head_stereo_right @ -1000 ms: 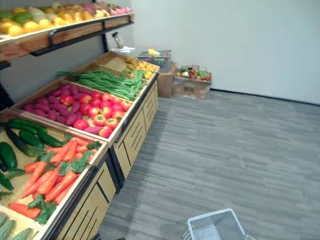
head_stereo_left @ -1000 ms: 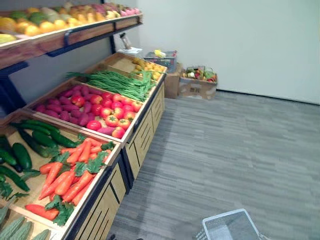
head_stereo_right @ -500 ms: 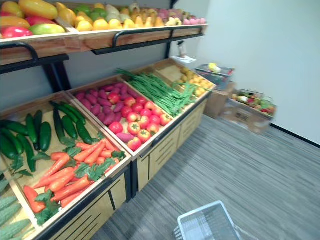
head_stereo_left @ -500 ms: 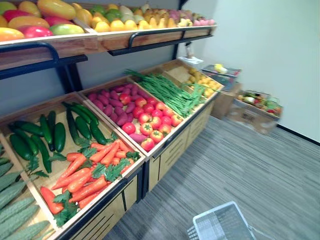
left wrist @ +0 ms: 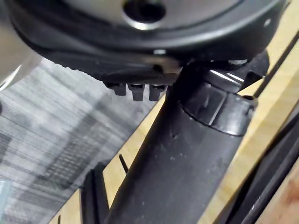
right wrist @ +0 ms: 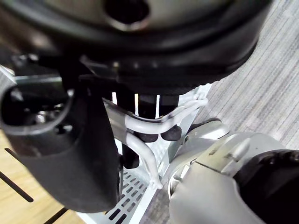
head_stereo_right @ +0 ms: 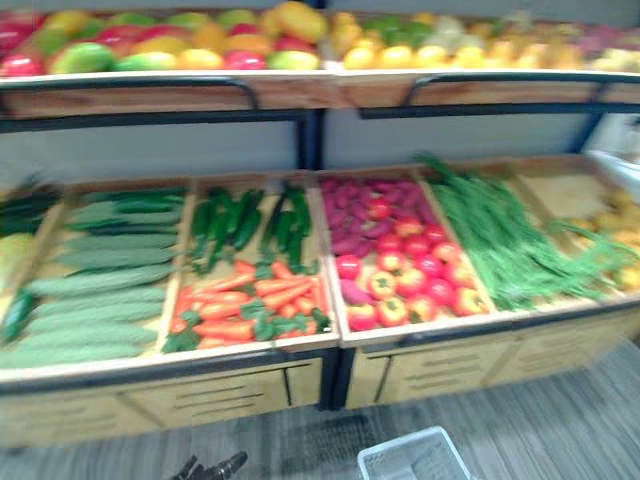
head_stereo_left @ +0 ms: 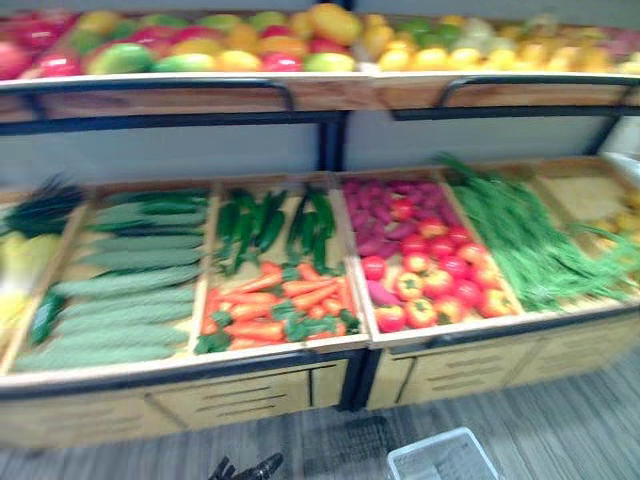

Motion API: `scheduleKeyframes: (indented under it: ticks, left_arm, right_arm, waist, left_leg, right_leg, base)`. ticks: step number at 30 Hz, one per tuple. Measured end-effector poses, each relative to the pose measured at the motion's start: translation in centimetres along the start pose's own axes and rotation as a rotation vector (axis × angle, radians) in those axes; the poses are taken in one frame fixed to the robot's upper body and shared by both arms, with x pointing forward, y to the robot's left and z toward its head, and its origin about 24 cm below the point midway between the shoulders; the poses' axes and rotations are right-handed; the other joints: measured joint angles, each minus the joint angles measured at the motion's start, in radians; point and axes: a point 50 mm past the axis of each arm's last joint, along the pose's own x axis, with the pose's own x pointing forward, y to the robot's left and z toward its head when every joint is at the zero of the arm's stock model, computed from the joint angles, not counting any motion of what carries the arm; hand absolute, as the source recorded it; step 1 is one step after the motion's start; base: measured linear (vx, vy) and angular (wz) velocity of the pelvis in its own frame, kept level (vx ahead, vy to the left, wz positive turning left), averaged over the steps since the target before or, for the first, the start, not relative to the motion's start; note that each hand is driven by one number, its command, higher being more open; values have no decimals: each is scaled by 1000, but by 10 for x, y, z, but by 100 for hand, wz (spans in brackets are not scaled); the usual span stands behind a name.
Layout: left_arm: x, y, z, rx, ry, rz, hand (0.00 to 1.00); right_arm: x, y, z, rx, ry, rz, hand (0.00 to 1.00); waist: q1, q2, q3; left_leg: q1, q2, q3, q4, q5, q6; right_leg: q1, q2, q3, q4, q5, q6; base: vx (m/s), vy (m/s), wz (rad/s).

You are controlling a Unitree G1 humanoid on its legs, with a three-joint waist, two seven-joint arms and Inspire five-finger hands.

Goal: Pick vegetable in the basket

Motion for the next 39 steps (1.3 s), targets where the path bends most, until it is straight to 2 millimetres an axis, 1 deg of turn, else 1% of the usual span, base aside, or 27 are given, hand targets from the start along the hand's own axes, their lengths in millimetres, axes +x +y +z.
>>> scheduleKeyframes:
  ticks: [1, 3, 5, 6, 9, 11, 12, 13, 14, 15, 18, 19, 21, 22, 23, 24, 25, 26, 27, 28, 29, 30, 32, 33, 35, 36, 39]
  left_arm:
    - [-1, 4, 0, 2, -2, 13, 100]
    - [-6, 19, -3, -17, -1, 70, 100]
    - [-12, 34, -5, -58, -12, 148, 100]
    - [-18, 51, -1, -176, -83, 284, 100]
    - [-21, 64, 17, -232, -211, 370, 100]
    - [-21, 67, 33, -281, -282, 387, 100]
    - [-21, 67, 46, -304, -338, 393, 100]
    - [-21, 66, 69, -305, -425, 395, 100]
    - [-28, 61, 139, -254, -654, 368, 100]
    - [-35, 55, 171, -202, -759, 346, 100]
    - [-58, 32, 237, -85, -996, 252, 100]
    - [-62, 29, 245, -68, -1026, 238, 100]
    - [-79, 9, 268, 7, -1124, 169, 100]
    - [-89, -6, 281, 127, -1163, 108, 100]
    - [-93, -14, 288, 195, -1176, 78, 100]
    - [-101, -29, 298, 330, -1195, 11, 100]
    - [-109, -53, 307, 493, -1214, -89, 100]
    - [-111, -69, 309, 566, -1219, -151, 100]
    - [-111, -84, 311, 608, -1222, -208, 100]
    - [-112, -91, 313, 626, -1228, -227, 100]
    - [-119, -113, 322, 710, -1246, -293, 100]
    - [-119, -122, 320, 751, -1236, -322, 100]
    - [-122, -153, 310, 967, -1184, -462, 100]
    - [-121, -160, 306, 1016, -1166, -495, 100]
    - [-121, -179, 299, 1179, -1124, -573, 100]
    - [-122, -189, 298, 1274, -1105, -598, 100]
    - [-126, -205, 298, 1411, -1076, -631, 100]
  right_arm:
    - [0, -1, 0, -2, 3, -2, 0]
    - [1, 4, -1, -15, 1, 15, 0]
    - [1, 8, -3, -24, -4, 33, 0]
    - [1, 8, -2, -51, -16, 42, 0]
    - [1, 7, -3, -54, -12, 44, 0]
    - [1, 8, -2, -54, -12, 48, 0]
    - [1, 8, -2, -62, -9, 50, 0]
    - [1, 9, -1, -80, -8, 52, 0]
    - [0, 7, 2, -118, -12, 50, 0]
    - [0, 6, 3, -143, -9, 50, 0]
    - [0, 6, 7, -180, -14, 52, 0]
    - [0, 7, 7, -183, -16, 53, 0]
    - [-1, 5, 8, -191, -15, 49, 0]
    - [-1, 4, 6, -189, -8, 46, 0]
    - [-1, 3, 5, -189, -5, 44, 0]
    - [-1, 2, 5, -193, -5, 44, 0]
    - [-2, 1, 5, -208, -7, 40, 0]
    - [-3, -2, 8, -223, -20, 35, 0]
    - [-4, -1, 17, -219, -59, 40, 0]
    - [-4, -1, 18, -220, -65, 47, 0]
    - [-3, 2, 14, -222, -55, 63, 0]
    - [-4, 0, 13, -220, -54, 58, 0]
    - [-6, -14, 19, -232, -64, 22, 0]
    - [-7, -18, 21, -236, -66, 11, 0]
    - [-9, -26, 24, -224, -78, -11, 0]
    - [-10, -28, 25, -225, -78, -15, 0]
    - [-9, -27, 18, -186, -67, -13, 0]
  waist:
    - [4, -1, 2]
    - [13, -10, 0]
    - [13, -27, -2]
    - [13, -36, 8]
    - [12, -31, 8]
    - [12, -25, 10]
    - [12, -23, 11]
    - [13, -21, 13]
    - [21, -16, 14]
    - [26, -15, 13]
    - [34, -10, 10]
    - [34, -8, 9]
    - [35, 0, 4]
    - [37, 5, 1]
    - [38, 9, -3]
    - [39, 12, -12]
    - [39, 26, -22]
    - [36, 57, -26]
    - [32, 96, -24]
    - [29, 94, -31]
    - [23, 66, -37]
    - [14, 81, -40]
    - [5, 107, -38]
    - [7, 117, -42]
    - [-9, 135, -55]
    - [-19, 137, -56]
    - [-21, 128, -54]
  left_leg:
    - [2, -7, -36, -15, 15, -19]
    - [11, -20, -48, -21, 17, -19]
    - [13, -43, -46, -42, 25, -10]
    - [13, -72, -42, -65, 41, -3]
    - [22, -78, -42, -66, 40, -3]
    - [17, -79, -43, -66, 40, -3]
    - [13, -78, -43, -66, 40, -4]
    - [9, -76, -44, -66, 38, -6]
    - [10, -77, -44, -66, 31, -11]
    - [12, -78, -44, -65, 27, -14]
    - [20, -78, -33, -60, 27, -14]
    - [23, -77, -27, -59, 27, -14]
    - [37, -64, -21, -59, 27, -14]
    - [46, -52, -18, -59, 27, -14]
    - [49, -47, -16, -59, 27, -14]
    - [57, -35, -7, -59, 27, -14]
    - [71, -13, 12, -59, 27, -14]
    - [77, 14, 19, -57, 28, -14]
    - [78, 56, 28, -51, 28, -14]
    - [78, 61, 33, -52, 29, -16]
    - [83, 52, 49, -50, 13, -43]
    - [83, 66, 59, -50, 12, -45]
    - [106, 75, 80, -46, 13, -43]
    - [111, 74, 90, -46, 14, -43]
    - [117, 67, 96, -44, 14, -43]
    - [123, 64, 97, -43, 14, -43]
    - [122, 56, 122, -33, 13, -43]
  right_leg:
    - [12, 1, 18, 2, -1, 2]
    - [20, -5, 67, -1, -8, 14]
    - [27, -23, 81, -30, -25, 40]
    - [47, -34, 108, -98, -27, 55]
    - [60, -35, 109, -112, -24, 60]
    - [60, -32, 110, -123, -21, 63]
    - [60, -29, 109, -130, -19, 63]
    - [60, -26, 109, -139, -17, 63]
    - [73, -23, 109, -151, -15, 63]
    - [79, -23, 111, -157, -14, 62]
    - [81, -16, 146, -151, -6, 50]
    - [82, -15, 154, -148, -4, 48]
    - [90, -8, 169, -140, 9, 36]
    - [94, 2, 180, -132, 16, 26]
    - [94, 7, 187, -129, 21, 24]
    - [94, 19, 200, -117, 26, 20]
    - [84, 32, 219, -72, 29, 17]
    - [41, 47, 236, 18, 29, 16]
    - [-25, 67, 259, 64, -35, 13]
    - [-17, 68, 264, -56, -34, 12]
    - [-4, 49, 267, -213, 104, 47]
    - [-3, 62, 263, -214, 113, 46]
    - [9, 74, 288, -218, 111, 43]
    - [11, 74, 295, -218, 110, 42]
    - [13, 68, 306, -218, 108, 38]
    - [16, 65, 310, -218, 108, 38]
    - [7, 57, 329, -216, 106, 37]
  base:
    - [-4, 86, 105]
    - [-21, 49, 32]
    - [-45, 54, -1]
    - [-88, 78, 0]
    - [-61, 31, 0]
    - [0, 0, 0]
    - [0, 0, 0]
    - [85, -25, 2]
    - [116, -18, 2]
    - [123, -9, 2]
    - [87, 13, 0]
    - [84, 9, -9]
    - [83, -5, -3]
    - [68, -23, 4]
    - [63, -45, 0]
    - [87, -93, -9]
    - [97, -125, -15]
    - [69, -149, -29]
    - [-7, -100, -26]
    - [-35, -93, -29]
    - [-9, -114, -11]
    - [53, -164, -9]
    - [76, -128, -25]
    - [49, -37, -34]
    - [47, -8, -24]
    - [46, 0, -19]
    - [3, 17, -17]
